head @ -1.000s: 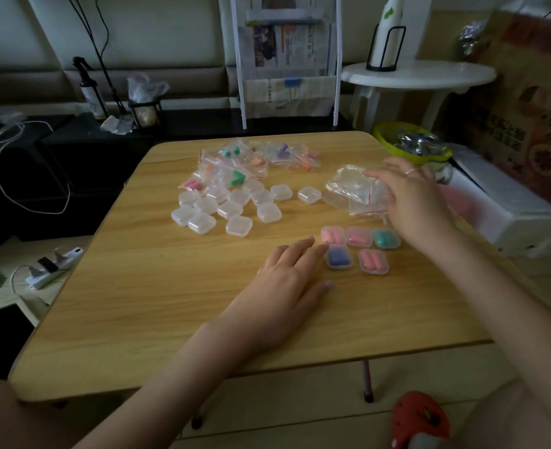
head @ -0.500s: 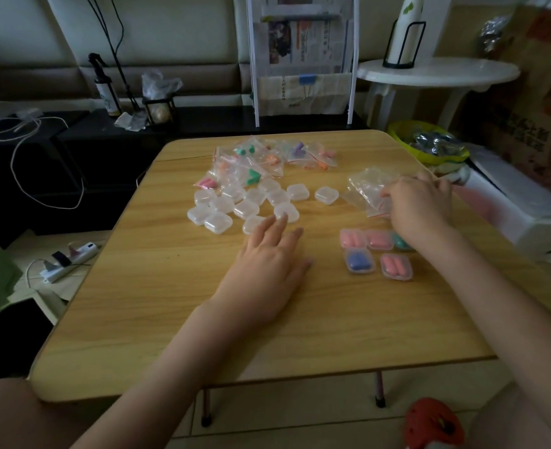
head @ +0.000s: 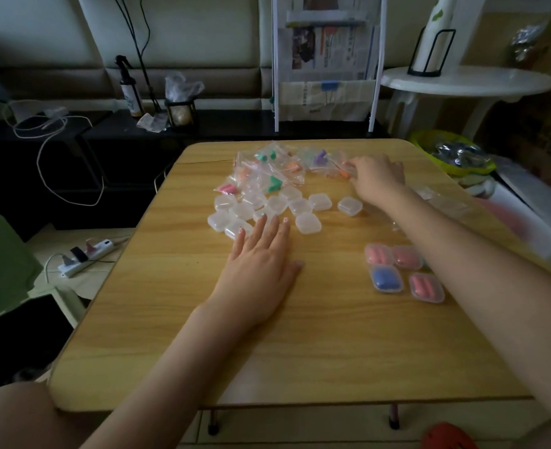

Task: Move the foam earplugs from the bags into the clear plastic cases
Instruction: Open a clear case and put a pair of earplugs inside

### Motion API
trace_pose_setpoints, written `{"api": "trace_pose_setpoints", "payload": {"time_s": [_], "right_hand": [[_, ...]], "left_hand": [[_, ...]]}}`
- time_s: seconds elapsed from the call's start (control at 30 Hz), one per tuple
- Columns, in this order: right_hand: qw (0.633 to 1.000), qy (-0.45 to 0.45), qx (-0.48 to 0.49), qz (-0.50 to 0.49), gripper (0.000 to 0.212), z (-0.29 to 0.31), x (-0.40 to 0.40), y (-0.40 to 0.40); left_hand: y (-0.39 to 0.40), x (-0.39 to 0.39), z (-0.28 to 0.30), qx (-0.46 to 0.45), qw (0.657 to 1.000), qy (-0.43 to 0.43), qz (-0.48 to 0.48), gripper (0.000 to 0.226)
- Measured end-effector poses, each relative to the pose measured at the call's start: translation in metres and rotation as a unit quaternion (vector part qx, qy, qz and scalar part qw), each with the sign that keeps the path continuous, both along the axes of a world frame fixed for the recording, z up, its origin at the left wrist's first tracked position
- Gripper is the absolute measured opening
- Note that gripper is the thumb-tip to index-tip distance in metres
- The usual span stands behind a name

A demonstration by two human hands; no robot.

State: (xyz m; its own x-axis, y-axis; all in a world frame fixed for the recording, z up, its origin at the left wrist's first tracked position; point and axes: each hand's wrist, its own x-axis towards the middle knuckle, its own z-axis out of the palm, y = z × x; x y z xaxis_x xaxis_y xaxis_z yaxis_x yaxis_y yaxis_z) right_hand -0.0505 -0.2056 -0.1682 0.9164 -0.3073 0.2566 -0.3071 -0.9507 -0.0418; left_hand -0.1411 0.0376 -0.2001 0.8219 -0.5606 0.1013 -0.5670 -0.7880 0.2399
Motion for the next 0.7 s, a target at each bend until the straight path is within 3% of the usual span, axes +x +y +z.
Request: {"api": "trace_pose_setpoints", "payload": {"time_s": [0.1,0.23,0.3,0.4,0.47,0.53,0.7], "right_hand": [[0.999,-0.020,-0.004,-0.042,0.025,-0.010,0.018,-0.007],[0.988,-0.146,0.038,-0.032,0.016,-0.008,0.017,-0.016],[0.967,-0.226,0.118,-0.008,0.016,0.004,0.005,-0.014],[0.925,-0.294,0.227,0.076,0.009,0.023,-0.028,0.009],[0.910,-0.294,0.252,0.148,0.005,0.030,-0.066,0.036],[0.906,-0.251,0.268,0.212,0.005,0.030,-0.107,0.062],[0.914,-0.133,0.250,0.291,0.012,0.012,-0.159,0.089]], "left_hand": [[-0.001,0.001,-0.002,-0.014,1.000,-0.011,-0.007,0.066],[-0.003,0.002,-0.002,-0.040,0.999,-0.022,-0.015,0.062],[-0.006,0.000,0.003,-0.125,0.991,-0.032,-0.019,0.055],[-0.011,-0.010,0.016,-0.311,0.949,-0.059,0.003,0.032],[-0.014,-0.019,0.027,-0.397,0.917,-0.029,0.028,0.019],[-0.018,-0.027,0.037,-0.470,0.880,0.057,0.044,0.014],[-0.020,-0.033,0.038,-0.540,0.824,0.165,0.054,0.012]]}}
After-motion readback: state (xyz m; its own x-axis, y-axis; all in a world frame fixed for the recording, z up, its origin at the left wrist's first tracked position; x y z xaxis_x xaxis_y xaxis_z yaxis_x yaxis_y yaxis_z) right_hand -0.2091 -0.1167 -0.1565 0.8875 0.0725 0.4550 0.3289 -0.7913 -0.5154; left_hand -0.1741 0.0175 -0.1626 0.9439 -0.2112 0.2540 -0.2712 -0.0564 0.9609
